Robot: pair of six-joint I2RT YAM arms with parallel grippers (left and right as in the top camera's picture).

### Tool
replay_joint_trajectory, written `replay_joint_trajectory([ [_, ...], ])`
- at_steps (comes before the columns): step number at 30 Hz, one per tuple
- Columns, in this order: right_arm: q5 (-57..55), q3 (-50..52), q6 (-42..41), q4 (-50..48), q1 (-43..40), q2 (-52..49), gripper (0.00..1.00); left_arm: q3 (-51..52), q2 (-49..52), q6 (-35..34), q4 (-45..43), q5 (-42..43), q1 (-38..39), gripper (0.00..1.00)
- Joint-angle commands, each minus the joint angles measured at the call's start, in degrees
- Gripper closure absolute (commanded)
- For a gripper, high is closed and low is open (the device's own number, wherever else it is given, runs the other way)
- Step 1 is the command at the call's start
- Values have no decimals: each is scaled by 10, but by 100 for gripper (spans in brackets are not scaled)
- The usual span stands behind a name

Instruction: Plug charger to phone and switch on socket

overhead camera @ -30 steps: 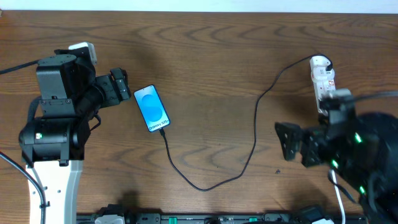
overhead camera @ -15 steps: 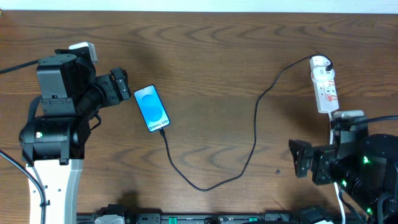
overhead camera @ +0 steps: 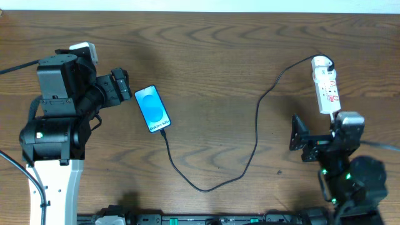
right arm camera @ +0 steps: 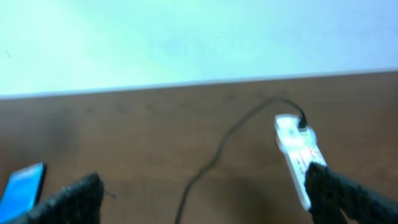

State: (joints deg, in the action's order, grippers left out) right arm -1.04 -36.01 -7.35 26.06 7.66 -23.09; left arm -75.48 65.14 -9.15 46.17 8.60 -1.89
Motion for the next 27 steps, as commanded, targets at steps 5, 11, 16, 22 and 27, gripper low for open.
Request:
replay_joint_trajectory([
  [5,28,209,23,-157,-12,134,1,-2,1,-1,1,-7,-3,9],
  [11,36,304,23,-196,-12,207,1,-2,1,-1,1,-7,-3,9],
  [16,37,344,22,-197,-12,228,1,-2,1,-1,1,-7,-3,9],
  [22,44,353,21,-211,-12,228,1,-2,1,-1,1,-7,-3,9],
  [27,44,357,21,-220,-12,228,1,-2,1,-1,1,-7,-3,9],
])
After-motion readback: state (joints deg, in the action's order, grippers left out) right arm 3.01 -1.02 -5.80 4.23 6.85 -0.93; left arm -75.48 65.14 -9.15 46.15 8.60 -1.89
